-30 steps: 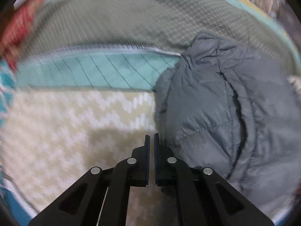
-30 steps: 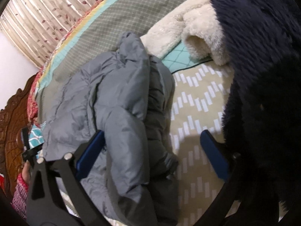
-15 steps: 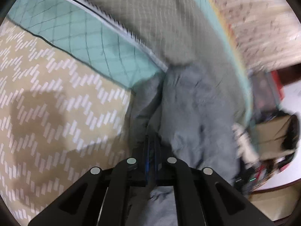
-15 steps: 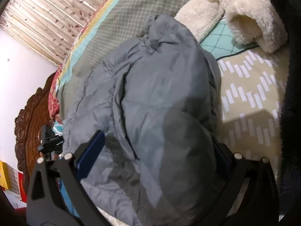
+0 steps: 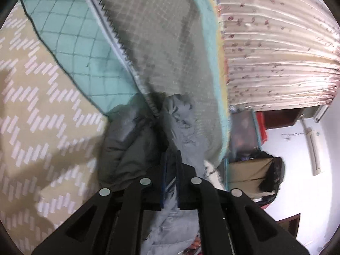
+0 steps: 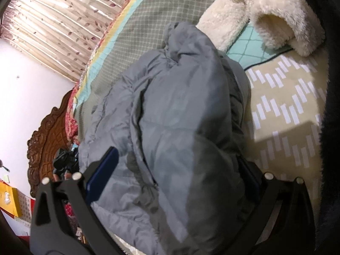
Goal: Fold large clothes
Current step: 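Grasp the jacket edge with the left tool while the right tool holds the jacket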
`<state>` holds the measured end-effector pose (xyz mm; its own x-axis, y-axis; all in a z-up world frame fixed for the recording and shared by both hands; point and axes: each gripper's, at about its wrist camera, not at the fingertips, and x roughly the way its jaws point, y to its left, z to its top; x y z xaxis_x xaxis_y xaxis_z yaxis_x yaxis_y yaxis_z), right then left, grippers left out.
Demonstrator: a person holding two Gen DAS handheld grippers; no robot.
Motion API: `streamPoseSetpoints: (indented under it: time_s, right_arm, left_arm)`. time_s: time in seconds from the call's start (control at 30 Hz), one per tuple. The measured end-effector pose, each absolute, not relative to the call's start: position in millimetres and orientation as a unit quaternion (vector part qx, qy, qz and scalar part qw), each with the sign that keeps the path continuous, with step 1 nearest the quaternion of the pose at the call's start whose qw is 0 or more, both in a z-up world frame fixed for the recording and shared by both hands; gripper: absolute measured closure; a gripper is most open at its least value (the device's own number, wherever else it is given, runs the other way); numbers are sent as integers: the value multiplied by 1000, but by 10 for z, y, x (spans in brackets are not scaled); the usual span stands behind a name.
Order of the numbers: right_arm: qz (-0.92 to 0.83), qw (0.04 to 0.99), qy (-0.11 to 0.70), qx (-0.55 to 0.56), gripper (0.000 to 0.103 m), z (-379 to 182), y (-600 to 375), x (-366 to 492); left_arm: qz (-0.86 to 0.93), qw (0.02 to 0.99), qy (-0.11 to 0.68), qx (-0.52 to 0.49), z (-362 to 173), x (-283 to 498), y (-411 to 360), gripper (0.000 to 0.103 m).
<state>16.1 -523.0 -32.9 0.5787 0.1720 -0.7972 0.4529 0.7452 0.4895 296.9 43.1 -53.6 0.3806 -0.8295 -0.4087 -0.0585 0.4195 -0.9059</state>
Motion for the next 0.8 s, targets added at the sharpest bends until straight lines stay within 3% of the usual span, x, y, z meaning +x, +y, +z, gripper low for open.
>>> streamPoseSetpoints:
  time_s: [0.1, 0.27, 0.43, 0.47, 0.53, 0.6, 0.7, 0.8]
  right_arm:
    - [-87, 822, 450, 337, 4, -331, -5200, 160]
    - [-86, 825, 454, 327, 4, -331, -5167, 170]
    - [-85, 825, 455, 324, 4, -332, -5161, 171]
    - [-85, 826, 455, 323, 4, -333, -5160, 173]
    - [-88, 827, 456, 317, 4, -338, -5141, 177]
    - [-89, 826, 460, 313, 4, -342, -5138, 191]
    - [-88, 824, 462, 316, 4, -340, -5151, 204]
    - [-87, 823, 463, 317, 4, -337, -5162, 213]
  left_arm:
    - [-286, 682, 499, -451, -613, 2975, 387, 72]
    - [-324, 683, 428, -495, -400, 2914, 603, 70]
    - [-272, 759, 468, -363, -323, 2809, 277, 69]
    - [-269, 777, 458, -338, -287, 2753, 225, 65]
    - [-284, 819, 417, -275, -163, 2600, 68, 47]
    - [-298, 838, 385, -246, -88, 2466, -15, 14]
    - [-310, 858, 354, -204, 20, 2376, 7, -4]
    - [-290, 863, 386, -152, 33, 2443, 2, -6]
